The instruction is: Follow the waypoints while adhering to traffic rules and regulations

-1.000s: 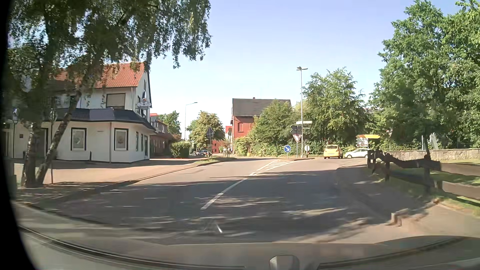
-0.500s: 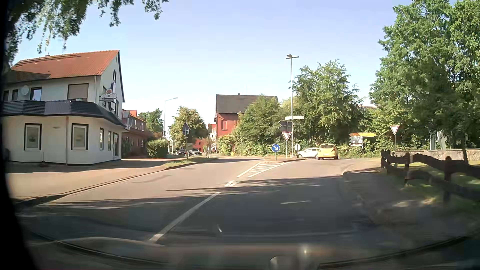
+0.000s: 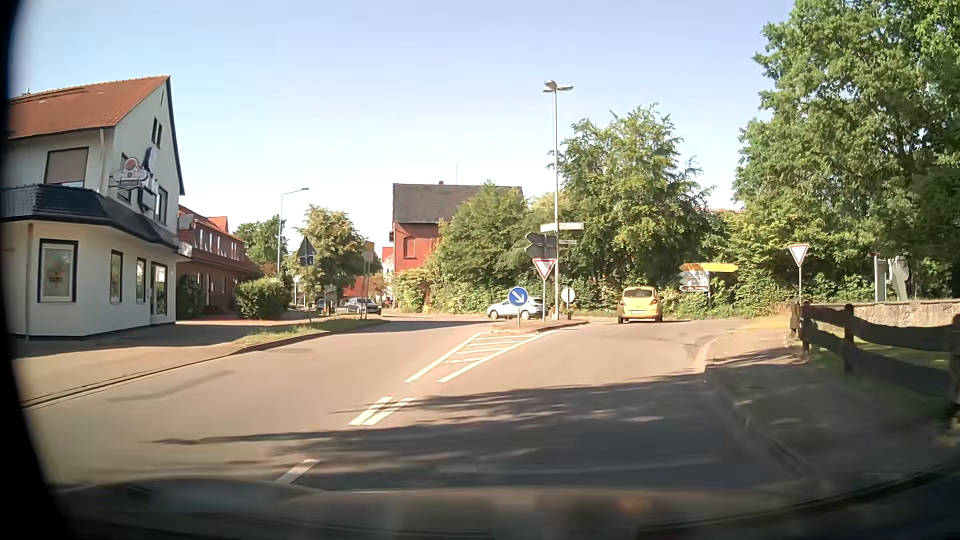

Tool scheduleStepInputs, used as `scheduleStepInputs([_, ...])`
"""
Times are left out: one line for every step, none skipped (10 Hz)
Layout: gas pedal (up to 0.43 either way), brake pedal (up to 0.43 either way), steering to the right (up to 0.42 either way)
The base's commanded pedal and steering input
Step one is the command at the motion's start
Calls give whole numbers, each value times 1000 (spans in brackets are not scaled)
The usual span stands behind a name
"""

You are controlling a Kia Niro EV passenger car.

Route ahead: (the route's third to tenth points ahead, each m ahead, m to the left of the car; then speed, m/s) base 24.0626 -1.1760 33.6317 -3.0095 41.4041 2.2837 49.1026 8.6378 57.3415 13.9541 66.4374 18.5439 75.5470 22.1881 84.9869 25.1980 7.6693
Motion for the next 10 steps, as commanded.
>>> scheduleStepInputs([0,152,70])
scheduleStepInputs([0,152,70])
scheduleStepInputs([0,140,70])
scheduleStepInputs([0,140,70])
scheduleStepInputs([0,146,69])
scheduleStepInputs([0,134,69])
scheduleStepInputs([0,73,68])
scheduleStepInputs([0,37,66])
scheduleStepInputs([0,18,66])
scheduleStepInputs([0,12,66])
